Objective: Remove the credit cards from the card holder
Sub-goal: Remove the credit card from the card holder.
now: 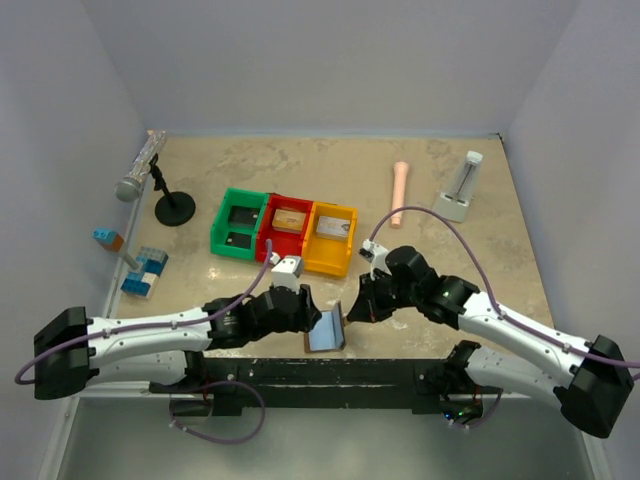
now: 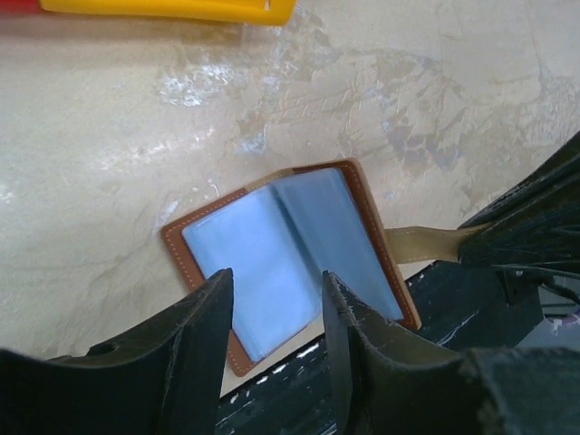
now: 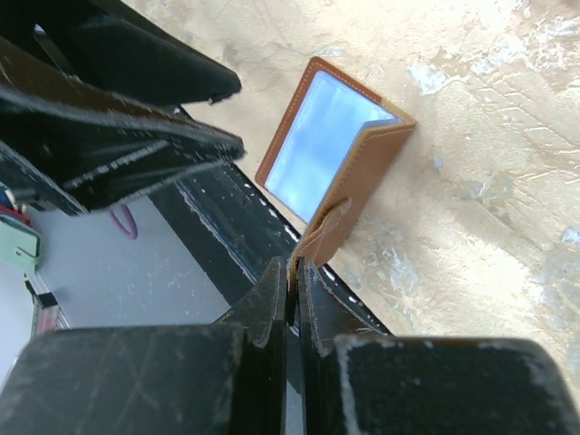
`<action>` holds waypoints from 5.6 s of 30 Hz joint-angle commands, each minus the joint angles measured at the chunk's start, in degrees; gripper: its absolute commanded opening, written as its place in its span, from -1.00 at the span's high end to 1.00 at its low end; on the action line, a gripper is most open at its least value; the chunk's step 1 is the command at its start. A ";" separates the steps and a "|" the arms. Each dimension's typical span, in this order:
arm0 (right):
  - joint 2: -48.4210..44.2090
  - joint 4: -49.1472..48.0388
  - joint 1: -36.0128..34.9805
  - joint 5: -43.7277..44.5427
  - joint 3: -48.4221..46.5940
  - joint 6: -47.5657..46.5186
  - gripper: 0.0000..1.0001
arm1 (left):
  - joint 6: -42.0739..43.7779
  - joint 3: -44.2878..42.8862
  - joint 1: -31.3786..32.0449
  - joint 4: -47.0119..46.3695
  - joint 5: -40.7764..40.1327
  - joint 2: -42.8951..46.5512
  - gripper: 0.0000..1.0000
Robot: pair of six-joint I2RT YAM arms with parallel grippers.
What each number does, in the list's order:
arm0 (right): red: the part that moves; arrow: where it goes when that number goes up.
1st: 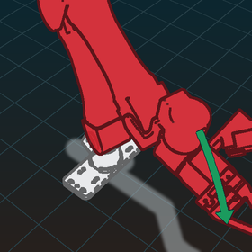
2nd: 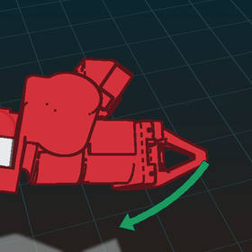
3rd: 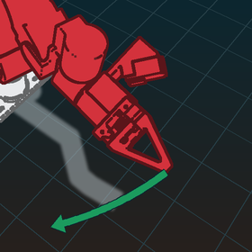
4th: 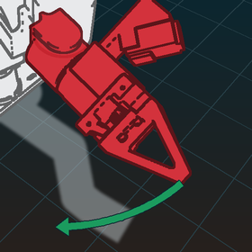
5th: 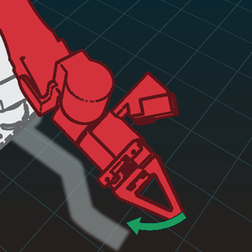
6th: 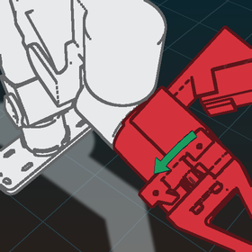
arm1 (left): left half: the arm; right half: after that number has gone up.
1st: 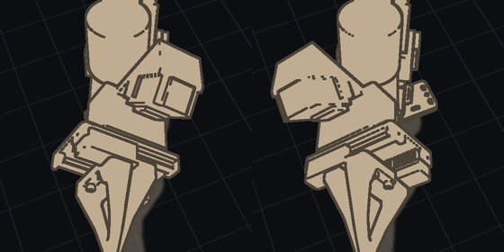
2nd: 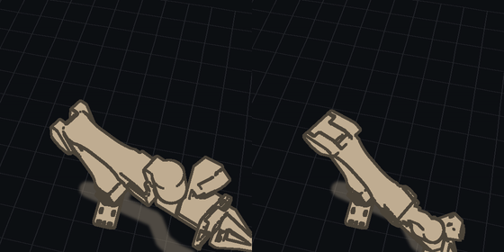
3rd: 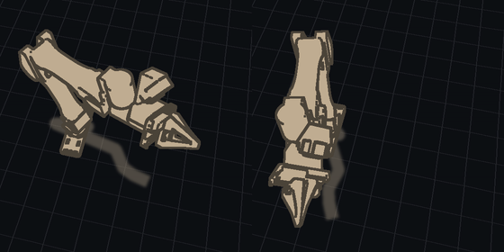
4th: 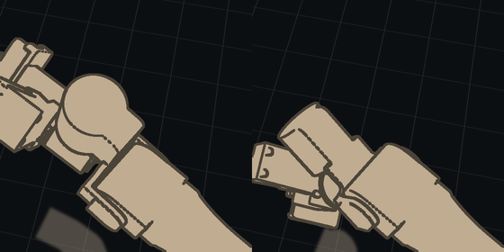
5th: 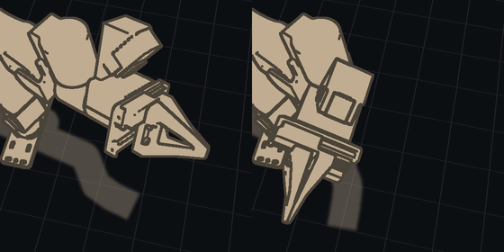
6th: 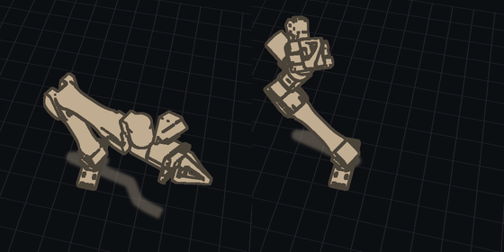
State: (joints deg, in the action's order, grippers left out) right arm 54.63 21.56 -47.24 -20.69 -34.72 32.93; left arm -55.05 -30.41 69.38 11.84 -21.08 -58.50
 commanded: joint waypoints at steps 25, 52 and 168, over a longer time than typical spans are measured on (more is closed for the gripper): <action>3.11 -4.16 -2.59 -3.40 -4.30 1.44 1.00 | 4.95 -4.57 -0.21 -8.76 7.63 -10.14 -0.08; 1.79 -3.46 -2.68 -2.16 -3.60 1.61 1.00 | 1.52 -0.08 -0.21 -7.53 3.85 -4.95 -0.05; -1.99 4.19 -2.77 15.85 5.98 10.93 0.94 | 6.71 -8.81 -0.57 -6.13 3.69 -8.41 -0.04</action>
State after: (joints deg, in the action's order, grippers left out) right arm 52.86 23.92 -49.87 -8.45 -28.58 41.41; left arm -46.92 -43.38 69.12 4.16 -11.88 -74.83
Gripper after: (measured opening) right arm 0.071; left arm 0.513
